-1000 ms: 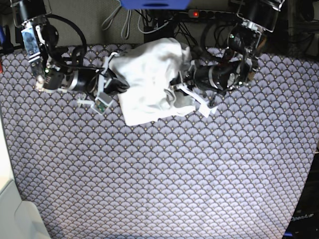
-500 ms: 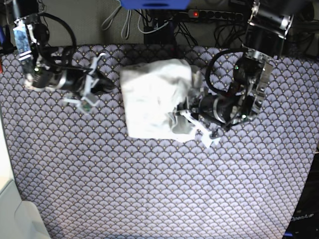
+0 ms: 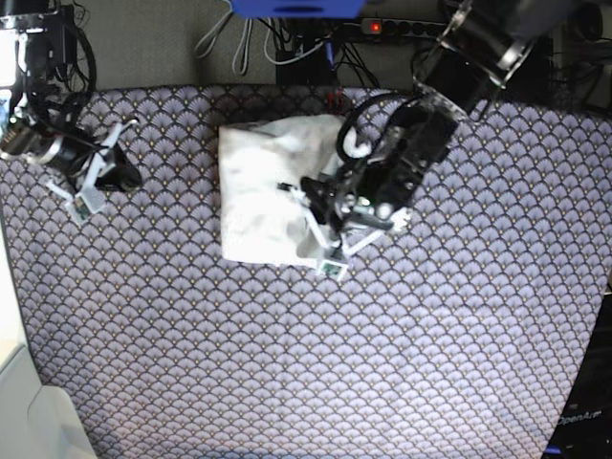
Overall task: Fold the T-shirt properly
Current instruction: 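Release the right gripper and drag the bundle with the left gripper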
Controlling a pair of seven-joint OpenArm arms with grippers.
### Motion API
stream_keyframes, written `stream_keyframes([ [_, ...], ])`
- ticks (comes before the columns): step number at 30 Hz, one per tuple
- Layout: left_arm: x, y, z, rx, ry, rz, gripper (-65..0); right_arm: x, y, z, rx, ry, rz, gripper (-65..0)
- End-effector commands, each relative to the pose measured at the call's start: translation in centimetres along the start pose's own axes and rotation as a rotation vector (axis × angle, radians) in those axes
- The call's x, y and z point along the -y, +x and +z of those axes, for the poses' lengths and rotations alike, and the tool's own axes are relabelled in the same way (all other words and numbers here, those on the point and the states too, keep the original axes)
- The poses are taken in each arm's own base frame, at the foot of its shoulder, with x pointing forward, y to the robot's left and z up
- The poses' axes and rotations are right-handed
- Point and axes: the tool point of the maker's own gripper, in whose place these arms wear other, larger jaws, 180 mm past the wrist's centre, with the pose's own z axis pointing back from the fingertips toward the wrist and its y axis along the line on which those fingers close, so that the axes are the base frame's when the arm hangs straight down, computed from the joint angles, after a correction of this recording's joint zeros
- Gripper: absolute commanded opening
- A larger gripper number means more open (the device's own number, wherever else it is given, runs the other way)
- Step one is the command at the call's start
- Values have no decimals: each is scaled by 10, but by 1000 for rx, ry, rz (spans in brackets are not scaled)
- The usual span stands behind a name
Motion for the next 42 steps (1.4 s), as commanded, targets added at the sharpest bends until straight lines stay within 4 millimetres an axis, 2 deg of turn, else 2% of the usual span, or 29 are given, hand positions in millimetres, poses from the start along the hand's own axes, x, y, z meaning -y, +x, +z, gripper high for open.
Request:
stream_keyframes([
  [1, -2, 28, 8, 79, 36, -38, -648, 7, 10, 8, 35, -16, 13, -606],
  [5, -6, 45, 3, 104, 134, -166, -648, 20, 6, 18, 36, -60, -7, -606],
  [12, 7, 80, -9, 196, 199, -335, -648, 35, -10, 35, 17, -120, -43, -606],
  [21, 65, 110, -2, 360, 142, -518, -648, 38, -21, 43, -4, -140, -61, -606],
  [25, 78, 113, -6, 377, 175, -600, -648, 38, -21, 43, -4, -140, -61, -606],
  [31, 91, 111, -18, 393, 318, -796, -648, 38, -21, 43, -4, -140, -61, -606],
  [37, 109, 120, -12, 438, 339, -843, -648, 38, -21, 43, -4, -140, -61, -606],
  [42, 125, 120, -7, 479, 362, -924, -646, 53, -29, 50, -8, -181, -96, -606],
])
